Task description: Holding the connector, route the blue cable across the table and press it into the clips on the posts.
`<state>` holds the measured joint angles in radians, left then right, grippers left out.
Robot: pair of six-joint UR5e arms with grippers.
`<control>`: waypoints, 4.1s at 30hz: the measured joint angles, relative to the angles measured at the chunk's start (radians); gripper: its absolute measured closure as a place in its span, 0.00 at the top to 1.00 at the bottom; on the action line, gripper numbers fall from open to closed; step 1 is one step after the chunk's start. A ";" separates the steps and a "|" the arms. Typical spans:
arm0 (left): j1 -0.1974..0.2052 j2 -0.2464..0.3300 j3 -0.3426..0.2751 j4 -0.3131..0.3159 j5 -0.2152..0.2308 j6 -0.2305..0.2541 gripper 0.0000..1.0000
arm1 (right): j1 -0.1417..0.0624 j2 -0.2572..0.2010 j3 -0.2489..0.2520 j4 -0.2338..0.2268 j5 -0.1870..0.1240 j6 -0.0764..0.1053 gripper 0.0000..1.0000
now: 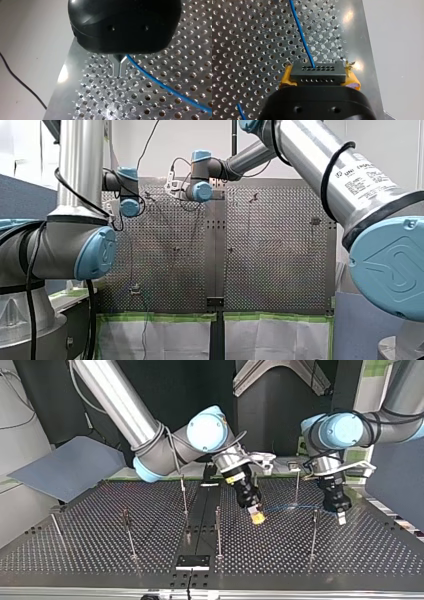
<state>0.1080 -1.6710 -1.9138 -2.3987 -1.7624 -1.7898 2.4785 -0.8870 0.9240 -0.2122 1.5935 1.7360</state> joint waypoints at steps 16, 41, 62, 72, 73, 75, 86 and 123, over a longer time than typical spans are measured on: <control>0.012 -0.076 0.059 0.032 0.054 -0.027 0.00 | -0.025 0.002 -0.052 0.025 0.039 0.000 0.00; 0.032 0.005 0.011 -0.159 -0.017 -0.158 0.99 | -0.016 0.008 -0.055 0.085 0.075 -0.003 0.00; 0.000 0.224 -0.102 -0.301 0.110 -0.233 0.99 | -0.016 0.051 -0.055 0.116 0.099 0.001 0.00; -0.037 0.261 -0.104 -0.328 0.145 -0.135 0.99 | -0.024 0.052 -0.055 0.116 0.099 0.001 0.00; -0.041 0.257 -0.104 -0.329 0.153 -0.125 0.99 | -0.024 0.052 -0.055 0.116 0.098 0.001 0.00; -0.051 0.250 -0.105 -0.331 0.165 -0.102 0.99 | -0.024 0.052 -0.055 0.116 0.098 0.001 0.00; -0.088 0.242 -0.102 -0.283 0.184 0.022 0.99 | -0.025 0.053 -0.055 0.114 0.094 0.001 0.00; -0.168 0.068 0.041 -0.212 0.106 0.056 0.33 | -0.032 0.053 -0.055 0.117 0.091 0.002 0.00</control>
<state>-0.0601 -1.6035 -1.8732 -2.6105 -1.6562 -1.7337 2.4460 -0.8340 0.8692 -0.0947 1.6846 1.7381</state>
